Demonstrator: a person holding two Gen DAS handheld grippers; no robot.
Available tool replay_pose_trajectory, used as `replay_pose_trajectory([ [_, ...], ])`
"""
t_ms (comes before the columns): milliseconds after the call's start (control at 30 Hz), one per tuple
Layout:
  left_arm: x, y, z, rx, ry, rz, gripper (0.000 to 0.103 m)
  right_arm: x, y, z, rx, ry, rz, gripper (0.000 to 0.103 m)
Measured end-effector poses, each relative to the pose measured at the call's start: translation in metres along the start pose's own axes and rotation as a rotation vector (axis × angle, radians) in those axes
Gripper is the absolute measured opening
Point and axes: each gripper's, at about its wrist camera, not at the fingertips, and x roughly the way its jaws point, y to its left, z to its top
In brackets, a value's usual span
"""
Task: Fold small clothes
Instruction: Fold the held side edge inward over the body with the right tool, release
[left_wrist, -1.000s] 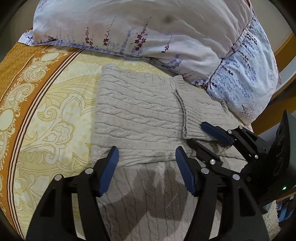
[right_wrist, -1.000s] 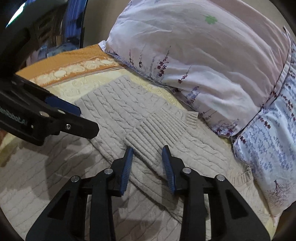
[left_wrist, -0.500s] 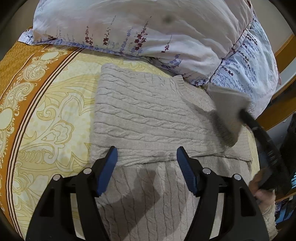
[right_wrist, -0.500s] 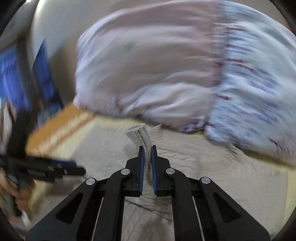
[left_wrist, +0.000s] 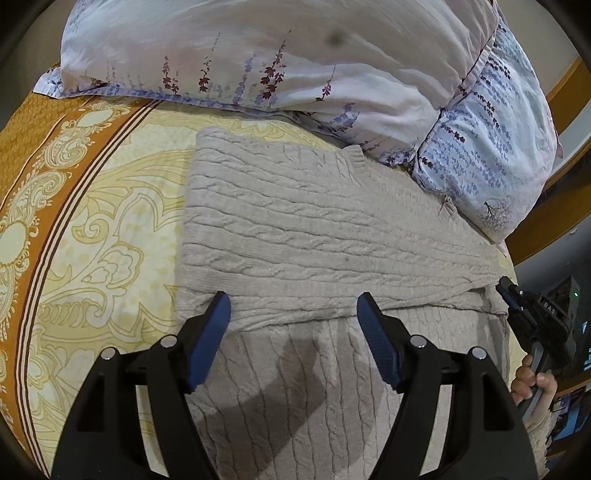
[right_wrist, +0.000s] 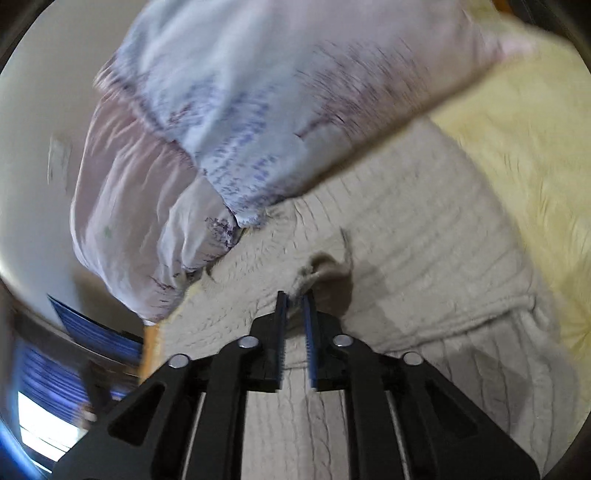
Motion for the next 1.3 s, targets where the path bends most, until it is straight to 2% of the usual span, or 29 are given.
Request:
replay_pose_trajectory([
  [33, 0.0, 0.0, 0.0, 0.002, 0.001, 0.002, 0.072, 0.001, -0.004, 0.001, 0.033, 0.011, 0.016, 0.05],
  [67, 0.001, -0.001, 0.0, 0.003, 0.002, 0.003, 0.073, 0.002, -0.009, 0.004, 0.071, 0.016, 0.027, 0.055],
  [300, 0.001, -0.002, -0.001, 0.016, 0.014, -0.007, 0.077, 0.007, -0.027, 0.008, 0.205, 0.046, 0.1, 0.056],
  [467, -0.002, 0.001, -0.002, 0.008, 0.023, -0.028, 0.077, 0.021, -0.024, 0.018, 0.271, 0.096, 0.151, 0.056],
  [500, -0.003, 0.001, -0.002, 0.008, 0.026, -0.031, 0.077, 0.021, -0.023, 0.02, 0.276, 0.1, 0.149, 0.054],
  [567, -0.004, 0.001, -0.003, 0.011, 0.034, -0.037, 0.077, 0.024, -0.019, 0.024, 0.259, 0.1, 0.106, 0.03],
  [600, -0.004, 0.001, -0.003, 0.013, 0.037, -0.04, 0.077, 0.025, -0.016, 0.025, 0.232, 0.101, 0.069, 0.009],
  [667, -0.005, 0.0, -0.003, 0.02, 0.039, -0.042, 0.077, 0.023, -0.012, 0.025, 0.192, 0.084, 0.052, 0.008],
  [800, -0.004, 0.0, -0.003, 0.024, 0.043, -0.054, 0.077, -0.015, 0.026, 0.023, -0.061, -0.114, 0.129, 0.007],
  [867, -0.003, -0.001, -0.003, 0.033, 0.044, -0.058, 0.077, -0.025, 0.035, 0.018, -0.162, -0.159, 0.042, 0.007],
  [933, -0.003, -0.003, -0.003, 0.043, 0.046, -0.056, 0.077, -0.013, 0.024, 0.016, -0.158, -0.094, -0.082, 0.007],
  [1000, -0.003, -0.003, -0.003, 0.046, 0.048, -0.056, 0.077, -0.003, 0.008, 0.013, -0.111, -0.028, -0.129, 0.007],
  [1200, -0.003, -0.002, -0.003, 0.041, 0.053, -0.065, 0.077, 0.002, -0.008, 0.011, -0.035, 0.03, -0.114, 0.01],
  [1300, -0.003, -0.002, -0.003, 0.047, 0.051, -0.062, 0.077, 0.002, -0.006, 0.011, -0.064, 0.029, -0.13, 0.008],
])
